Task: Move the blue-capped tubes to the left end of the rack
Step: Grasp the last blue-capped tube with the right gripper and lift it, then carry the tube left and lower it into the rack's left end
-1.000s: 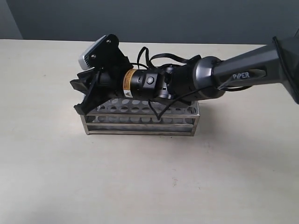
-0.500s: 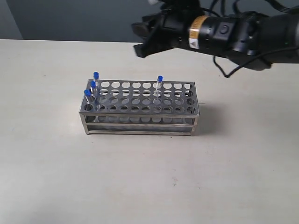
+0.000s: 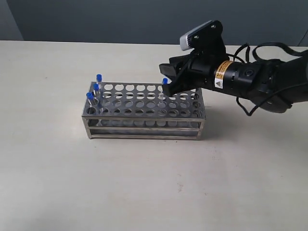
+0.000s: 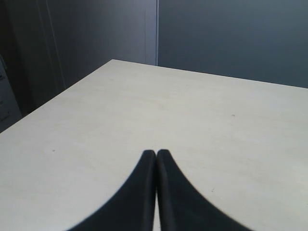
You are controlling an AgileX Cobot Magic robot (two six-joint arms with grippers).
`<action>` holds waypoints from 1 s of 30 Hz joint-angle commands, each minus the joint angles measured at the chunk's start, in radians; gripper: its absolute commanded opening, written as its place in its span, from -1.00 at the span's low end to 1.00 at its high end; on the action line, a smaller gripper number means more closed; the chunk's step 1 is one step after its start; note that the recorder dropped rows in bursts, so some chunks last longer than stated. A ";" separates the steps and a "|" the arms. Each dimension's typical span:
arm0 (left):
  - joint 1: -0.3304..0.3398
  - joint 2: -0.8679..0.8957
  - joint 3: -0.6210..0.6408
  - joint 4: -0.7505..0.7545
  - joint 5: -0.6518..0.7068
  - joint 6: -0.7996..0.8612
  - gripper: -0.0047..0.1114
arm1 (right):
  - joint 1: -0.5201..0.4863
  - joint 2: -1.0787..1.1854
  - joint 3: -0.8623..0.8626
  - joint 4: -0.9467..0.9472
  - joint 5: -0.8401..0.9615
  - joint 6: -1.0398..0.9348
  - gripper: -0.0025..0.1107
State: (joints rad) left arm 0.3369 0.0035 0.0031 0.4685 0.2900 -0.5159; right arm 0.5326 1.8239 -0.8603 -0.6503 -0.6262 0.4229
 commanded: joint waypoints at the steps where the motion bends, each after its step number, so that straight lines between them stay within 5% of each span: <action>1: 0.002 -0.004 -0.003 0.000 0.001 -0.001 -0.90 | -0.005 0.063 0.005 0.027 -0.044 -0.012 -0.37; 12: 0.002 -0.004 -0.003 0.000 0.001 -0.001 -0.90 | -0.005 0.139 -0.007 0.051 -0.050 -0.012 -0.38; 19: 0.002 -0.004 -0.003 0.000 0.001 -0.001 -0.90 | -0.003 0.139 -0.023 0.051 -0.064 -0.012 -0.96; 30: 0.002 -0.004 -0.003 0.000 0.001 -0.001 -0.90 | 0.075 -0.088 -0.082 -0.046 0.007 -0.002 -0.97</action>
State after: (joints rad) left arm 0.3369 0.0035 0.0031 0.4685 0.2900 -0.5159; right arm 0.5679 1.7845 -0.9052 -0.6541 -0.6289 0.4149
